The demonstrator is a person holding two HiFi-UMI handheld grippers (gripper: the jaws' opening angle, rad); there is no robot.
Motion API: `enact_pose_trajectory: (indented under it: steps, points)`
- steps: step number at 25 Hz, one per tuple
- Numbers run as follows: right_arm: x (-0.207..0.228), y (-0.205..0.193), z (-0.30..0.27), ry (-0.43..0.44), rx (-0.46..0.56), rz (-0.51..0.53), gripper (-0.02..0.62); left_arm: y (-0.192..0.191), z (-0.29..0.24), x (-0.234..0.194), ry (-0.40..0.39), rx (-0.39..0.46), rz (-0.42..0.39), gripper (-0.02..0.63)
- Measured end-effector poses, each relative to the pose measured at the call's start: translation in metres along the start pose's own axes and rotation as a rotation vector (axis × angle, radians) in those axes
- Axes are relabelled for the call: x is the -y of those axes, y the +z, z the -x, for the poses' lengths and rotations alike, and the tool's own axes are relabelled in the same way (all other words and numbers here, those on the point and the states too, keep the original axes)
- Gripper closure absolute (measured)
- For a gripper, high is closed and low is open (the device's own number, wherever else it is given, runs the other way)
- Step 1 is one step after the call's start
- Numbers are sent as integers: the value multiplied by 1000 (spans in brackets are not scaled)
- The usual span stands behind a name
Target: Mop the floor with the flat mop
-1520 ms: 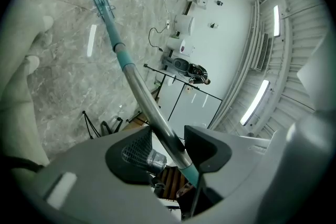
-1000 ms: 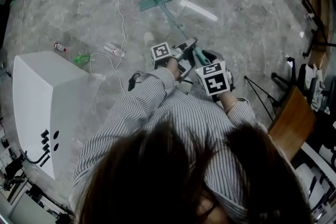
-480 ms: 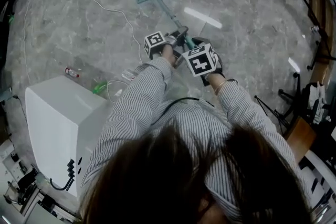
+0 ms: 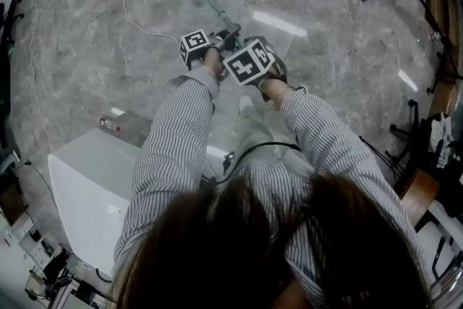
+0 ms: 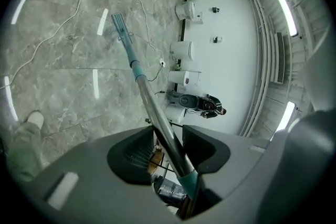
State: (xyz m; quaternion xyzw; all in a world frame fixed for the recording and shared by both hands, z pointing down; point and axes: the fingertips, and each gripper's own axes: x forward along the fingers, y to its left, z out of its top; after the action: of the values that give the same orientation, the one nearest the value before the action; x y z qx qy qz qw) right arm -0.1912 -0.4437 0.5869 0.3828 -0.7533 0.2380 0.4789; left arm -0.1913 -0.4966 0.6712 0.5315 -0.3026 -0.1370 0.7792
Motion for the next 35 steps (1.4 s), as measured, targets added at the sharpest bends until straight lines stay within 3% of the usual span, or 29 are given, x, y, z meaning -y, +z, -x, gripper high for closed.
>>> enact_pose_trajectory:
  steps: [3, 9, 22, 29, 35]
  points:
    - [0, 8, -10, 9, -7, 4, 477, 12, -2, -1, 18, -20, 4, 430]
    - [15, 22, -10, 18, 6, -26, 477, 22, -12, 10, -30, -9, 38, 431]
    - [18, -15, 3, 18, 2, -57, 480, -13, -17, -2, -13, -66, 8, 431]
    - [11, -62, 29, 27, 4, -70, 482, -66, -10, -15, 7, -94, -3, 430]
    - [8, -125, 69, 45, 33, -86, 482, -140, -4, -29, -25, -52, 15, 426]
